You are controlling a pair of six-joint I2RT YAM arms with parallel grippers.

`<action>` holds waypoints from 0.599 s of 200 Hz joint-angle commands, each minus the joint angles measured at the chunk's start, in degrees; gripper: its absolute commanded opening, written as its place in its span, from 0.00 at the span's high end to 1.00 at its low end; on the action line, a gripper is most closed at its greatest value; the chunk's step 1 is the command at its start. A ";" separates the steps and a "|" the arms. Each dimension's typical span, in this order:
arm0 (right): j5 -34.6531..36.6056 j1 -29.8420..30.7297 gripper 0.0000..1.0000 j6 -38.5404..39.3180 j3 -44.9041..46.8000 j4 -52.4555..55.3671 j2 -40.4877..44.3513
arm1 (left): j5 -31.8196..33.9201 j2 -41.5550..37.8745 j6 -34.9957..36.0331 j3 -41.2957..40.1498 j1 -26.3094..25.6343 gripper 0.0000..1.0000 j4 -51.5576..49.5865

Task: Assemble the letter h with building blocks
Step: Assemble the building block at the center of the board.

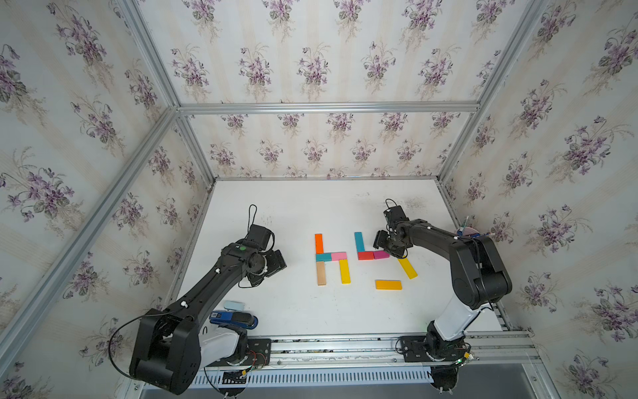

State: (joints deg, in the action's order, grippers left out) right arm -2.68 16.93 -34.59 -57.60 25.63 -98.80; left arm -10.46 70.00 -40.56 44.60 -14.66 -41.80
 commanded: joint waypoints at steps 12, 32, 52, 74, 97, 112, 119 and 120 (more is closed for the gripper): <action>0.50 0.03 0.30 -1.14 0.43 0.48 1.02 | 0.09 -0.14 0.48 -0.06 0.03 0.14 -0.47; 0.23 0.03 0.30 -1.31 0.52 0.48 1.33 | 0.09 -0.18 0.51 -0.04 0.00 0.14 -0.34; -0.09 0.14 0.30 -1.36 0.56 0.45 1.42 | 0.01 -0.19 0.48 -0.07 0.05 0.14 -0.21; -0.32 0.21 0.30 -1.36 0.83 0.30 1.42 | -0.08 0.05 0.53 -0.13 0.01 0.14 -0.13; -0.40 0.30 0.30 -1.35 1.10 0.30 1.42 | -0.06 -0.02 0.57 -0.13 0.05 0.14 -0.20; -0.40 0.35 0.30 -1.40 1.24 0.31 1.49 | -0.04 -0.02 0.57 -0.08 0.01 0.14 -0.15; -0.48 0.39 0.30 -1.36 1.35 0.21 1.59 | -0.09 -0.03 0.57 -0.12 0.06 0.14 -0.10; -0.48 0.39 0.30 -1.36 1.35 0.21 1.59 | -0.09 0.01 0.61 -0.12 0.02 0.14 -0.11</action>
State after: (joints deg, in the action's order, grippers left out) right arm -2.90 17.12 -35.83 -56.47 25.58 -97.86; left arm -10.48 70.00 -40.40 44.51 -14.66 -41.76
